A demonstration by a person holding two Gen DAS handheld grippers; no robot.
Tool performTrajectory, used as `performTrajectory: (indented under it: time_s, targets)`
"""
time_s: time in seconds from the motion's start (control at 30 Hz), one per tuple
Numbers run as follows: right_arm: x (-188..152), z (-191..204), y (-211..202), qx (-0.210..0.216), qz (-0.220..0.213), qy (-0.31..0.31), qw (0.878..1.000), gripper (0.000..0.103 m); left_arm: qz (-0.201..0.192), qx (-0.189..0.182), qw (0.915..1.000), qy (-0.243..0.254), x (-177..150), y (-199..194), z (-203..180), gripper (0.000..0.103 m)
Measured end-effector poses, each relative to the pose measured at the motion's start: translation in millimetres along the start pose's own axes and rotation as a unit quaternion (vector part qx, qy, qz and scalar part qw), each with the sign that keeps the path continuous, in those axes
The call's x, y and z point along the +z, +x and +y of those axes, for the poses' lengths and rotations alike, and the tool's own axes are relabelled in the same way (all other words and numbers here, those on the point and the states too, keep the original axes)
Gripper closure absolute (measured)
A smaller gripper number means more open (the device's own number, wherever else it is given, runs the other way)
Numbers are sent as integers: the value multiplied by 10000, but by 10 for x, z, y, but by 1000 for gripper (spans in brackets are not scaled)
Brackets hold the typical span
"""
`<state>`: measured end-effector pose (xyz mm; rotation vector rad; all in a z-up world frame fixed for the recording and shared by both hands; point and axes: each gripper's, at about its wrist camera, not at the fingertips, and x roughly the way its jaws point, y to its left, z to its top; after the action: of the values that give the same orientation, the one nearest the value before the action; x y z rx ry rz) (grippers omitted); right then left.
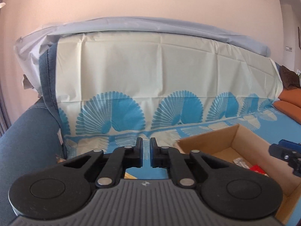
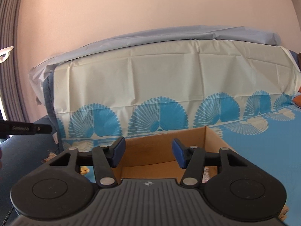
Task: Organize snacks
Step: 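Grasp the small red-wrapped candy with the right tool while the left tool approaches the yellow wafer bar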
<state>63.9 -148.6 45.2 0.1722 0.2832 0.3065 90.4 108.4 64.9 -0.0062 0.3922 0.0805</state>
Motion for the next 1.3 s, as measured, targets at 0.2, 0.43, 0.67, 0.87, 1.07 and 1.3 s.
performTrajectory:
  time_s: [0.2,0.43,0.67,0.87,1.07,1.3]
  targets:
    - [-76,546,-26,1001,25,-637,9929,66,1248,852,9861,-691,-533,354,666,100]
    - [-237,1274,36,2421,653,-951,9634,66,1343,1106,9701,-1691,-587,509,1326,99]
    - [-764,1978,610,2365,2194,-1105,9401,65,1623,802,9624,-2024,-692,620,1444,100]
    - [-1248,2138,1064,1689,2860,-1226,9352,56,1854,179,9683,-1666,-769,814,1226,99]
    - [-1407,2139,1088,1435,3095,-1484,9282,79,2075,-174,9743,-862,-899,1118,880,92]
    - [-1306,1905,1012,1040,3139,-1126,9370,79,2030,-52,9783,-417,-999,1325,699,62]
